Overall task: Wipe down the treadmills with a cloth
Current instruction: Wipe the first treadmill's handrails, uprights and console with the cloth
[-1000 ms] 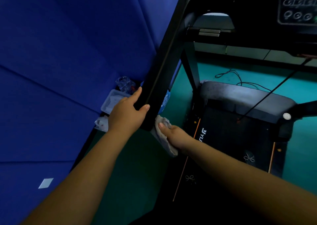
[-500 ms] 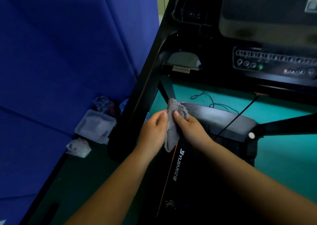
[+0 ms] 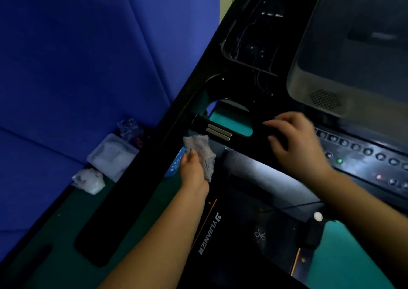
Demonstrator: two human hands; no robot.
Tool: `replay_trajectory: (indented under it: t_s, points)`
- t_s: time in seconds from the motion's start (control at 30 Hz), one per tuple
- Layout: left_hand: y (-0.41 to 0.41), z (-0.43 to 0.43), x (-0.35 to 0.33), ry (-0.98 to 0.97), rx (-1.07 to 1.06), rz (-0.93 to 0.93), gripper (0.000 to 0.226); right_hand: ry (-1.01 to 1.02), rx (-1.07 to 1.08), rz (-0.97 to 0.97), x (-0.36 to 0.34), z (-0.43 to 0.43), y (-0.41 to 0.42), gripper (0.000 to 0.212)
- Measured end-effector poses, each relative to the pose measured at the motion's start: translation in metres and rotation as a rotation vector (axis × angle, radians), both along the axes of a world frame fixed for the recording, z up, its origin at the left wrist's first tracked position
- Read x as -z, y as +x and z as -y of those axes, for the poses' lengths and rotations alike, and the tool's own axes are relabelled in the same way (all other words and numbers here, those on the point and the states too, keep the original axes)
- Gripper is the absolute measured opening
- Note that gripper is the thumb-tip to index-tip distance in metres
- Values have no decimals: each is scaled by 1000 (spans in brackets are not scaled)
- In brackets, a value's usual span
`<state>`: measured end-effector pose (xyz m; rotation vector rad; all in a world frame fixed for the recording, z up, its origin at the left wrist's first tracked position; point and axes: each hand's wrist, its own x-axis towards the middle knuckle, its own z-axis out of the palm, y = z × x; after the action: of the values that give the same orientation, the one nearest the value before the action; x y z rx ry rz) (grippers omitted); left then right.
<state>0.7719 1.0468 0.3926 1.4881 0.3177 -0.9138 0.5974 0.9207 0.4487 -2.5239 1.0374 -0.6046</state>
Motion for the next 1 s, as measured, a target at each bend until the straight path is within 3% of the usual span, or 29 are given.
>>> replay_trajectory:
  t_s: [0.07, 0.13, 0.23, 0.33, 0.47, 0.53, 0.67, 0.77, 0.83, 0.93, 1.0]
  points:
    - [7, 28, 5, -61, -19, -55, 37, -149, 17, -57, -2, 36, -16, 35]
    - [5, 50, 6, -1, -15, -26, 37, -215, -3, -106, -4, 62, -25, 38]
    - [-27, 56, 7, 118, 13, 68, 34, -178, -33, -145, -5, 82, -25, 46]
    - [-59, 48, 0, 17, 8, -41, 30, -178, -53, -138, -6, 87, -22, 45]
    - [-14, 67, 0, 77, -190, 64, 32, -150, -100, -164, -13, 94, -25, 52]
    - [-5, 70, 2, 144, -177, 139, 34, -147, -116, -180, -20, 102, -26, 54]
    - [-45, 49, 1, 85, 21, 232, 30, -116, -148, -167, -22, 110, -26, 58]
    - [-51, 33, -10, 112, 107, 519, 29, -98, -164, -172, -22, 114, -27, 59]
    - [-29, 37, -23, 154, 163, 880, 31, -98, -171, -174, -24, 118, -27, 59]
    - [16, 56, -21, 530, 540, 1423, 33, -106, -179, -161, -23, 121, -28, 60]
    - [34, 63, -12, 712, 779, 1494, 30, -113, -174, -151, -20, 122, -29, 60]
